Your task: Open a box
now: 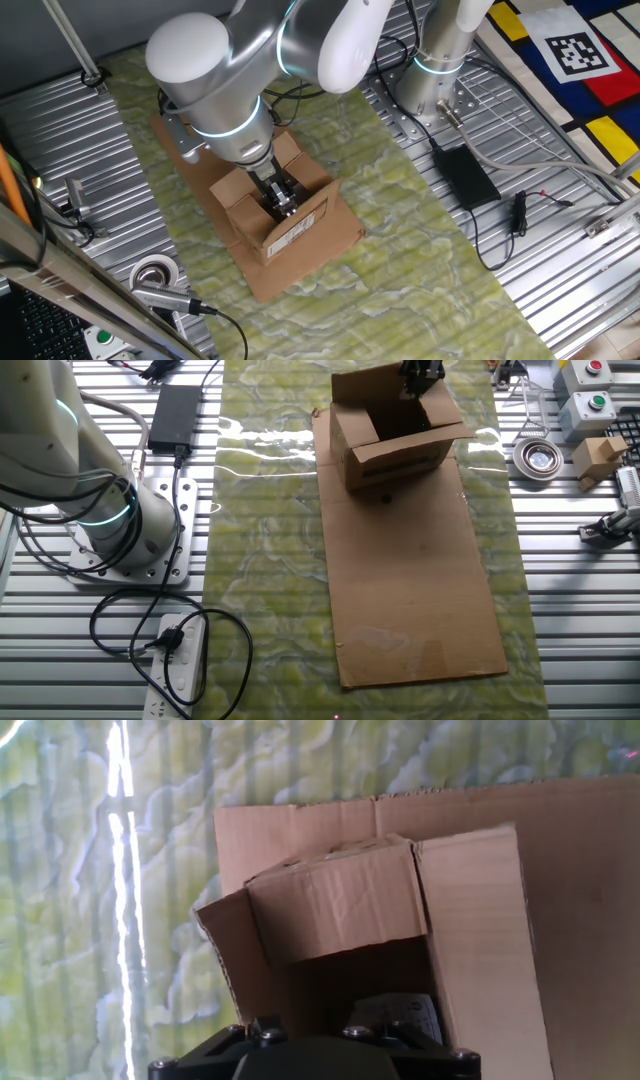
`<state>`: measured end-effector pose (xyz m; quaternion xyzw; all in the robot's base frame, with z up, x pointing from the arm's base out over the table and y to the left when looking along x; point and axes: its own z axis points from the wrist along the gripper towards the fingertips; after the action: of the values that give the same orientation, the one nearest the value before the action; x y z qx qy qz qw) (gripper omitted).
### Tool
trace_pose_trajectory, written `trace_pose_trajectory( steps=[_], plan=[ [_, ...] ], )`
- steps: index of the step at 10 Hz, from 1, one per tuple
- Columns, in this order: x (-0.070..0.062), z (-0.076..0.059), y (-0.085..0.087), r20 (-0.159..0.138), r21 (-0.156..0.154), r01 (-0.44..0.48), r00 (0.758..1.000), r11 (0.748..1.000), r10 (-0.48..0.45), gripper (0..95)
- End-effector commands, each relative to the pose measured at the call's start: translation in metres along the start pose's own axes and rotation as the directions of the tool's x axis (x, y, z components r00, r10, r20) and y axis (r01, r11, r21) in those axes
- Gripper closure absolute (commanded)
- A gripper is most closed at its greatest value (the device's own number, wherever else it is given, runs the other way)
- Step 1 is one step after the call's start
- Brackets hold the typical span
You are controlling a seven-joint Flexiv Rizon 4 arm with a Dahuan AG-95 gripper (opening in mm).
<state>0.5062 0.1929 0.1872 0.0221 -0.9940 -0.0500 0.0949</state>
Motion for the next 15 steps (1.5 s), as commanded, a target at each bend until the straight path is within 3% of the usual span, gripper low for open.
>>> trace_pose_trajectory(
  steps=[1, 9, 15],
  plan=[
    [-0.0002, 0.0000, 0.0000, -0.002, 0.010, 0.013, 1.000, 1.000, -0.013, 57.0],
    [-0.0002, 0.0000, 0.0000, -0.001, 0.014, 0.132, 0.991, 0.991, -0.132, 57.0],
    [-0.0002, 0.0000, 0.0000, -0.005, 0.014, 0.121, 0.993, 0.993, -0.121, 57.0]
  ],
)
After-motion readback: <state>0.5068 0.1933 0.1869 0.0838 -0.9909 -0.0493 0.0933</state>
